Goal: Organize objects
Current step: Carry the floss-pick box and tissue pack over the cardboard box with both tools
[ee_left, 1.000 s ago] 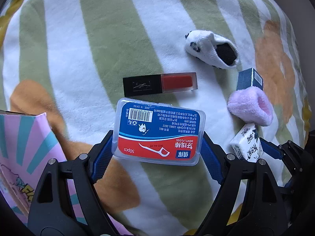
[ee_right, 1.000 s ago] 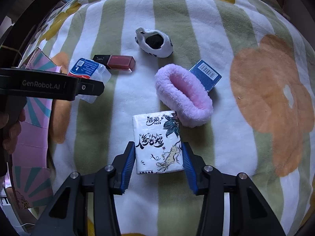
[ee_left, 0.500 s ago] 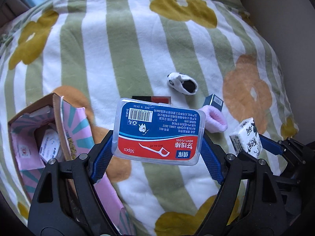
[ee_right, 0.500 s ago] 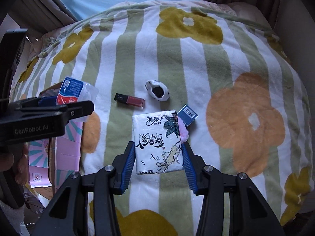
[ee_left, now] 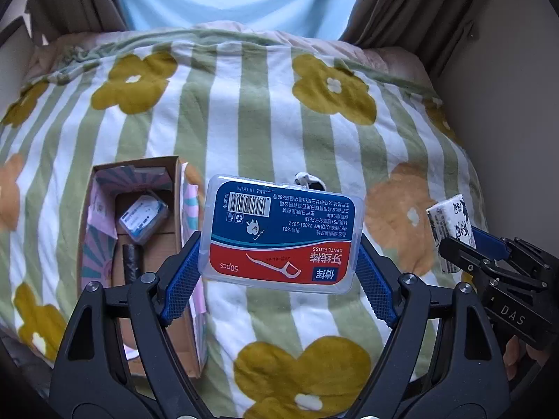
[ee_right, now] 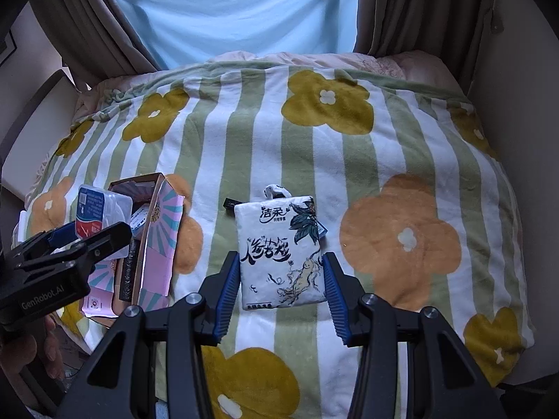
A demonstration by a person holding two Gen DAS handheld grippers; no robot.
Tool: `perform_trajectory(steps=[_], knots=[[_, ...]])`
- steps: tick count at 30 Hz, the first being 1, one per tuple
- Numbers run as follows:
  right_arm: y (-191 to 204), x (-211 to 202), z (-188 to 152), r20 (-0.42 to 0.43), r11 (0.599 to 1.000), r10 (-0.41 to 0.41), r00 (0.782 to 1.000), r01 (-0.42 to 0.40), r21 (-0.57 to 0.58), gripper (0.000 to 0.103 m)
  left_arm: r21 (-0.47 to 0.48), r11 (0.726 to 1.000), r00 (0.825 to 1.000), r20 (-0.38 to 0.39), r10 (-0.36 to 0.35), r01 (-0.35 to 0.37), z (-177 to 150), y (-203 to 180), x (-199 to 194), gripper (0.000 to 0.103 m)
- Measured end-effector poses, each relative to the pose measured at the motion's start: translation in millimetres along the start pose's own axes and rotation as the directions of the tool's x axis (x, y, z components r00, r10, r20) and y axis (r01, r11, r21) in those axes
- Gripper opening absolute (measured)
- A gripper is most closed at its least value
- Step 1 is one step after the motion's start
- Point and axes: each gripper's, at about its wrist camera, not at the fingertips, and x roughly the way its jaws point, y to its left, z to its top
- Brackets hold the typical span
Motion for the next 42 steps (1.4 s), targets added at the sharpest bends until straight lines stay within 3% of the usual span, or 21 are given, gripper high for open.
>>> perform_trajectory(steps=[8, 16, 30, 37, 42], knots=[[8, -6, -5, 0.006, 0.997, 0.033, 0.999, -0.033, -0.076, 0.043, -0.045, 0.999, 0.999, 0.034, 0.019, -0.017, -38, -9, -27, 0.081], [36, -6, 5, 0.004, 0.980, 0.096, 0.995, -0.094, -0.177, 0.043, -0.127, 0.991, 0.997, 0.064, 0.053, -0.045, -49, 5, -43, 0.081], [137, 28, 36, -0.068, 0.909, 0.209, 0.976, -0.219, -0.354, 0.043, -0.330, 0.934, 0.985, 0.057, 0.163, -0.135, -69, 95, -64, 0.081], [195, 75, 42, -0.147, 0.868, 0.218, 0.965, -0.260, -0.423, 0.043, -0.406, 0.898, 0.983, -0.014, 0.181, -0.171, -87, 147, -46, 0.081], [232, 119, 41, -0.216, 0.844, 0.206, 0.954, -0.286, -0.455, 0.043, -0.435, 0.883, 0.984, -0.080, 0.156, -0.176, -101, 177, -15, 0.081]])
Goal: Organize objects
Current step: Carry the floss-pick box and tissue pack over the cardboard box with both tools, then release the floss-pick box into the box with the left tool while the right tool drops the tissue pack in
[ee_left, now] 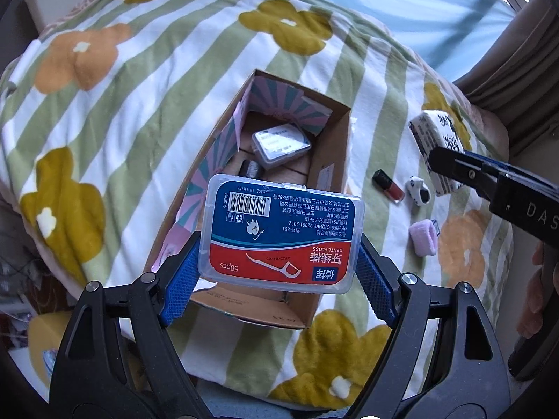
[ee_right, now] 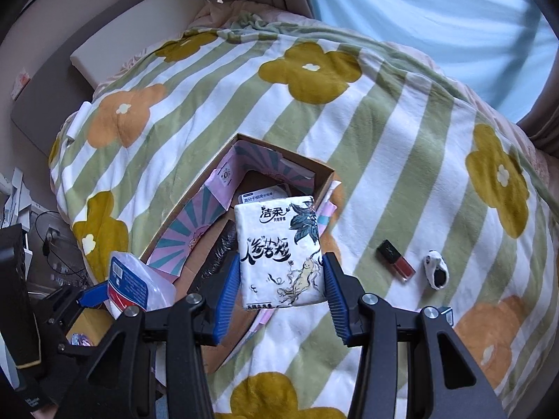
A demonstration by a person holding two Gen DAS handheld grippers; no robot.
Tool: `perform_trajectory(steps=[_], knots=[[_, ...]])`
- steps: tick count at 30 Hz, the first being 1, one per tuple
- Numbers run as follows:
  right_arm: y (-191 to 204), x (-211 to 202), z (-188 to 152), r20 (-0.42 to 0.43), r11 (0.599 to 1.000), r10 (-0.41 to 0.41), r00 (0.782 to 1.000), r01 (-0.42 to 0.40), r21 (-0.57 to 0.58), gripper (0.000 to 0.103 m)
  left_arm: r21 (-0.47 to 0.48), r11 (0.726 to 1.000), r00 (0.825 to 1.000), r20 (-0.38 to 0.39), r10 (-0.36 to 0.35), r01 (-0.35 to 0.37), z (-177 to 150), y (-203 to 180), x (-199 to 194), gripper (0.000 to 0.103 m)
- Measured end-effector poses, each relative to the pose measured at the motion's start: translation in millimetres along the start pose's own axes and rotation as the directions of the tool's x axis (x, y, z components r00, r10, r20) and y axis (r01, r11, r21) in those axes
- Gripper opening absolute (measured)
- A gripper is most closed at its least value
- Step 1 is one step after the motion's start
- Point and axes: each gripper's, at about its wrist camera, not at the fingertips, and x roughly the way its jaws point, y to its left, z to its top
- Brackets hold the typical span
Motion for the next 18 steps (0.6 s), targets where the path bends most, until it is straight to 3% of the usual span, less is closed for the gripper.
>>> perform_trajectory(steps=[12, 18], knots=[[23, 116, 18, -0.170, 0.999, 0.030, 0.985, -0.037, -0.039, 0.043, 0.069, 0.998, 0.987, -0.160, -0.001, 0.012, 1, 22, 97, 0.081], [23, 140, 16, -0.219, 0.998, 0.055, 0.974, -0.060, -0.014, 0.043, 0.157, 0.987, 0.978, -0.206, 0.012, 0.021, -3, 18, 130, 0.081]])
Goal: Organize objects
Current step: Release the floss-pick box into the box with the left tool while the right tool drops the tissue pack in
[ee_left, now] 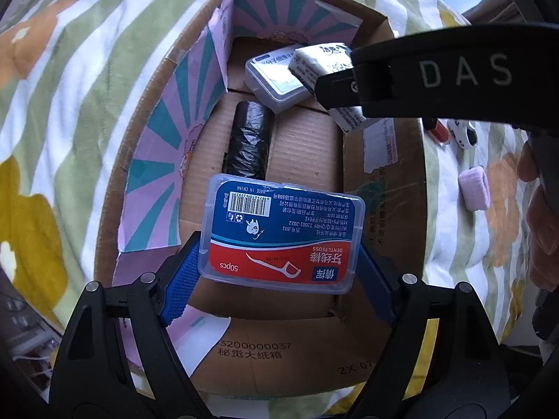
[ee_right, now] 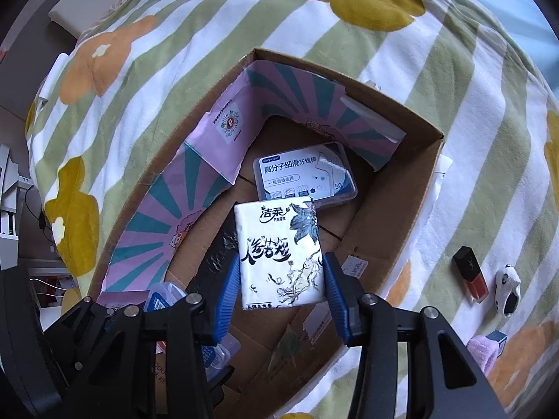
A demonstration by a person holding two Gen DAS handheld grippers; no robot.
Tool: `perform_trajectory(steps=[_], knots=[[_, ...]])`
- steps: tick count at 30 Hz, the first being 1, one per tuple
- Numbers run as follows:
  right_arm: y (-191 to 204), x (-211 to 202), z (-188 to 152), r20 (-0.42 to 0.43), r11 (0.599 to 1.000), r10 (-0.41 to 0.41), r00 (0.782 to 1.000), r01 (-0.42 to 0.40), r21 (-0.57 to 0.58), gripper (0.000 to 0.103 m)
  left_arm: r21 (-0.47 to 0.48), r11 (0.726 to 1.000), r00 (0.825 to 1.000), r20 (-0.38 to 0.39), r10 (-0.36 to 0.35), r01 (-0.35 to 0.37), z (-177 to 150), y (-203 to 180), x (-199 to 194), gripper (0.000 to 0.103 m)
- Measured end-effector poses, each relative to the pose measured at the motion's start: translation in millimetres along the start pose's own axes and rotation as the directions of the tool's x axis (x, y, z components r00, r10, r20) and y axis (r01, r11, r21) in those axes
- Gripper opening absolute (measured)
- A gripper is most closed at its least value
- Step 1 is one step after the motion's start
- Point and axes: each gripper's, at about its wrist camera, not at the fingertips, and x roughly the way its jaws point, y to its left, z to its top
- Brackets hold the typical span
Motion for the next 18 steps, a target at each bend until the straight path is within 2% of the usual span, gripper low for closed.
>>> perform_trajectory(steps=[4, 8, 9, 10, 11, 12, 13, 18], knots=[[-2, 2, 0, -0.009, 1.000, 0.004, 1.000, -0.004, 0.012, 0.043, 0.019, 1.000, 1.000, -0.017, -0.013, 0.014, 0, 1, 9, 0.080], [-6, 1, 2, -0.019, 0.998, 0.051, 0.999, -0.050, 0.028, 0.045, 0.030, 0.999, 0.999, -0.035, -0.026, 0.028, 1, -1, 12, 0.081], [-7, 0, 2, -0.021, 0.997, 0.069, 0.997, -0.068, 0.033, 0.056, 0.032, 0.999, 0.999, -0.032, -0.024, 0.025, 2, -1, 11, 0.081], [-7, -1, 2, -0.012, 0.996, 0.082, 0.997, -0.082, 0.033, 0.075, 0.030, 0.999, 0.999, -0.028, -0.025, 0.026, 2, -1, 10, 0.084], [-7, -4, 2, 0.006, 0.996, 0.088, 0.996, -0.088, 0.029, 0.084, 0.025, 0.999, 0.999, -0.027, -0.036, 0.036, 2, -1, 9, 0.088], [-6, -8, 2, 0.026, 0.996, 0.082, 0.996, -0.083, 0.022, 0.096, 0.020, 0.998, 0.998, -0.024, -0.057, 0.058, 1, -2, 7, 0.102], [-5, -10, 1, 0.040, 0.997, 0.081, 0.996, -0.081, 0.013, 0.100, 0.013, 0.997, 0.997, -0.011, -0.077, 0.077, 0, -3, 3, 0.103], [-4, -13, -1, 0.057, 0.997, 0.077, 0.995, -0.077, 0.009, 0.100, -0.014, 0.996, 0.996, 0.004, -0.089, 0.089, -6, -3, -1, 0.103]])
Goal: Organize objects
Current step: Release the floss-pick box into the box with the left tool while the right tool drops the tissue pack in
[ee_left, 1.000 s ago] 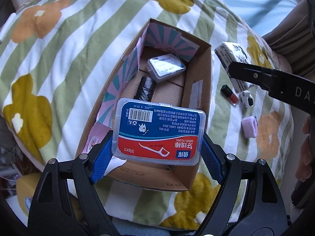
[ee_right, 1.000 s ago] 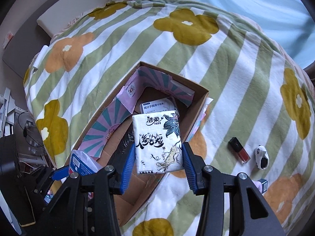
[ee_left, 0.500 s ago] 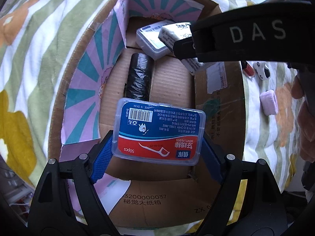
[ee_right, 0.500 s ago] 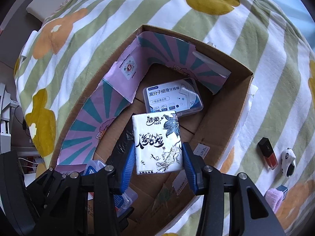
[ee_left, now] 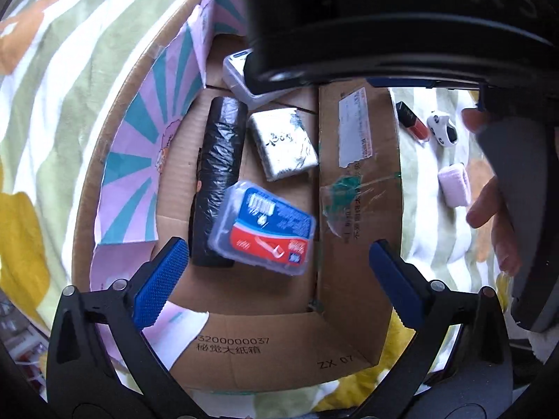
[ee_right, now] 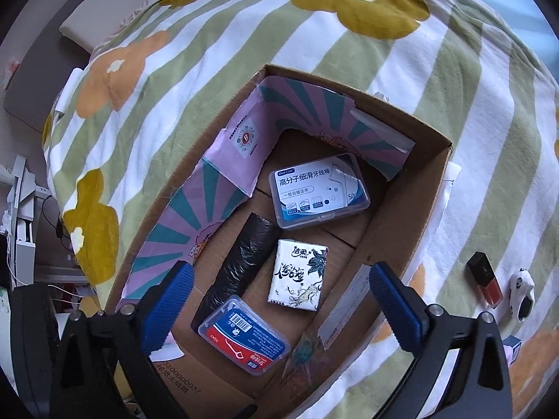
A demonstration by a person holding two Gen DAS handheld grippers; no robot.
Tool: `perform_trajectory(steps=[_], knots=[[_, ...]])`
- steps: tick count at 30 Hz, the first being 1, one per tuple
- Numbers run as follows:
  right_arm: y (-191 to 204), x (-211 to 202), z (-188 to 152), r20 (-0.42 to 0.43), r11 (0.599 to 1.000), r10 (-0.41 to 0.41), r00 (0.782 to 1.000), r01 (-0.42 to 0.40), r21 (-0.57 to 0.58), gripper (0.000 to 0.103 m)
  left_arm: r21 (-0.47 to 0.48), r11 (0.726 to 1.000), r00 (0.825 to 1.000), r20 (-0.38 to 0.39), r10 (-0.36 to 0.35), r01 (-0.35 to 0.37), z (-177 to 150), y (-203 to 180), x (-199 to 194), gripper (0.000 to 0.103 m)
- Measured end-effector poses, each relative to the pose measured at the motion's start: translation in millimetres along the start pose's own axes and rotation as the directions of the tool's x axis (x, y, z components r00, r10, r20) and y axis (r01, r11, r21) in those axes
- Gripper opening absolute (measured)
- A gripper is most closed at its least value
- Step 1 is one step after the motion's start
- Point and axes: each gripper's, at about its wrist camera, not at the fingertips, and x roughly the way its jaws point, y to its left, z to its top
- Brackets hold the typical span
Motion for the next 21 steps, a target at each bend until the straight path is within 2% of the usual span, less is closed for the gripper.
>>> perform_trajectory(steps=[11, 21], knots=[[8, -17, -3, 0.028, 1.000, -0.012, 1.000, 0.012, -0.013, 0.100, -0.021, 1.000, 1.000, 0.018, 0.015, -0.014, -4, 7, -8, 0.103], [17, -74, -14, 0.103, 0.999, -0.040, 0.994, 0.042, -0.010, 0.100, -0.005, 1.000, 0.997, 0.079, 0.021, -0.020, 4, 0, -48, 0.103]])
